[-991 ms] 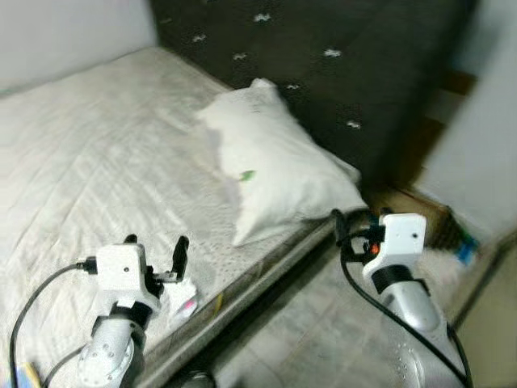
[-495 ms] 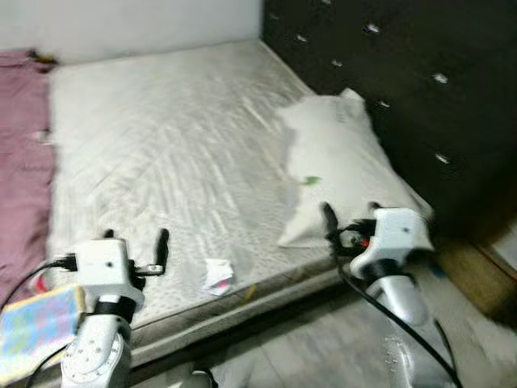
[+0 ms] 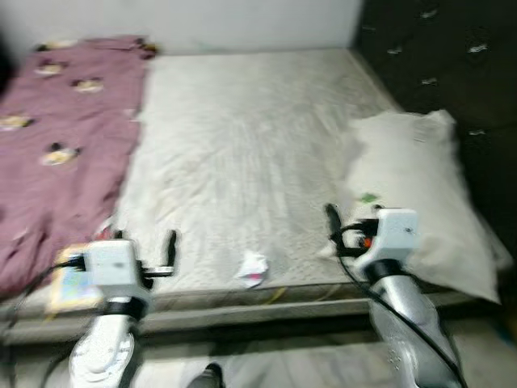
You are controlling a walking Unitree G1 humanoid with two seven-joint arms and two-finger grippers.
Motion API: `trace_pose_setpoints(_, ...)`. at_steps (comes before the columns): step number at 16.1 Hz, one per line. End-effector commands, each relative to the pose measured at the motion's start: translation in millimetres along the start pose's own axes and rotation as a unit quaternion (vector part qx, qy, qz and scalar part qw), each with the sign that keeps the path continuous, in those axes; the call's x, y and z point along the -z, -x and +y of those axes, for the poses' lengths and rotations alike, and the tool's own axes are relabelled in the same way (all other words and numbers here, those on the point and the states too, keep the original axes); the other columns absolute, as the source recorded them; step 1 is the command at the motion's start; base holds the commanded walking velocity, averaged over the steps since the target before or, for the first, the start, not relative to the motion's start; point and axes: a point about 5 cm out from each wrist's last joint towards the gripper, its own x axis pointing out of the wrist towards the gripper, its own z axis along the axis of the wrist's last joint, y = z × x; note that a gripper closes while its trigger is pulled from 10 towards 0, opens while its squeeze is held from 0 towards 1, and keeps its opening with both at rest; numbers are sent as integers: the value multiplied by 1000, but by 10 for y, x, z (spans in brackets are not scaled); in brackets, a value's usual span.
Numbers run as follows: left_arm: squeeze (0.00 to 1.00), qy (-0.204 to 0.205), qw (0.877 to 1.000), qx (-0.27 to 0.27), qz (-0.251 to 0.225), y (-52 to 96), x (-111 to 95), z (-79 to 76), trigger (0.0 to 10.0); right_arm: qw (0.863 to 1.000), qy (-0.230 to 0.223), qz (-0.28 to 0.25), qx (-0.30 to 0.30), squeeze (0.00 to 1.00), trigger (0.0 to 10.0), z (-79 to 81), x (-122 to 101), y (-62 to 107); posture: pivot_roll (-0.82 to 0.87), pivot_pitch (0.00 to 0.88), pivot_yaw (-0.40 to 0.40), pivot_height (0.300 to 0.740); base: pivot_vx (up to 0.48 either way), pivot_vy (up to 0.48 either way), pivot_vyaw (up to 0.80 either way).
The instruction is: Clean up the room
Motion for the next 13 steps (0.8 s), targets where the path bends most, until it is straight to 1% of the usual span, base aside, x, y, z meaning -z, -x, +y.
trace_pose_setpoints(1, 0, 3, 1000, -7, -2, 9, -9, 57, 10000, 1000, -3, -5, 5, 0, 10000, 0, -27, -7, 19, 148, -51, 740, 0, 0, 0)
trace_pose_setpoints(3, 0, 17, 999, -29, 0, 26, 0, 99, 10000, 1000, 8, -8, 5, 0, 10000, -14, -36, -5, 13, 149, -49, 740, 0, 0, 0)
trace_pose_setpoints(4, 0, 18, 999, -32, 3, 35, 15, 102, 10000, 1000, 5, -10, 7, 0, 10000, -30, -45, -12, 14, 150, -51, 740, 0, 0, 0)
trace_pose_setpoints(5, 0, 14, 1000, -23, 2, 35, 13, 79, 10000, 1000, -1, -11, 11, 0, 10000, -51, -50, -33, 20, 149, -56, 740, 0, 0, 0)
trace_pose_setpoints(7, 0, 13, 1000, -20, 0, 25, -1, 78, 10000, 1000, -3, -9, 8, 0, 10000, -35, -43, -42, 22, 148, -56, 740, 0, 0, 0)
trace_pose_setpoints(11, 0, 13, 1000, -19, 0, 19, -3, 70, 10000, 1000, -3, -7, 10, 0, 10000, -31, -27, -33, 23, 149, -55, 740, 0, 0, 0)
trace_pose_setpoints(12, 0, 13, 1000, -17, 0, 12, -4, 63, 10000, 1000, -8, 0, 10, 0, 10000, -38, -9, -33, 23, 148, -58, 740, 0, 0, 0)
trace_pose_setpoints(13, 0, 13, 1000, -15, -1, 1, -9, 54, 10000, 1000, -7, 1, 13, 0, 10000, -54, -6, -38, 23, 146, -58, 740, 0, 0, -538)
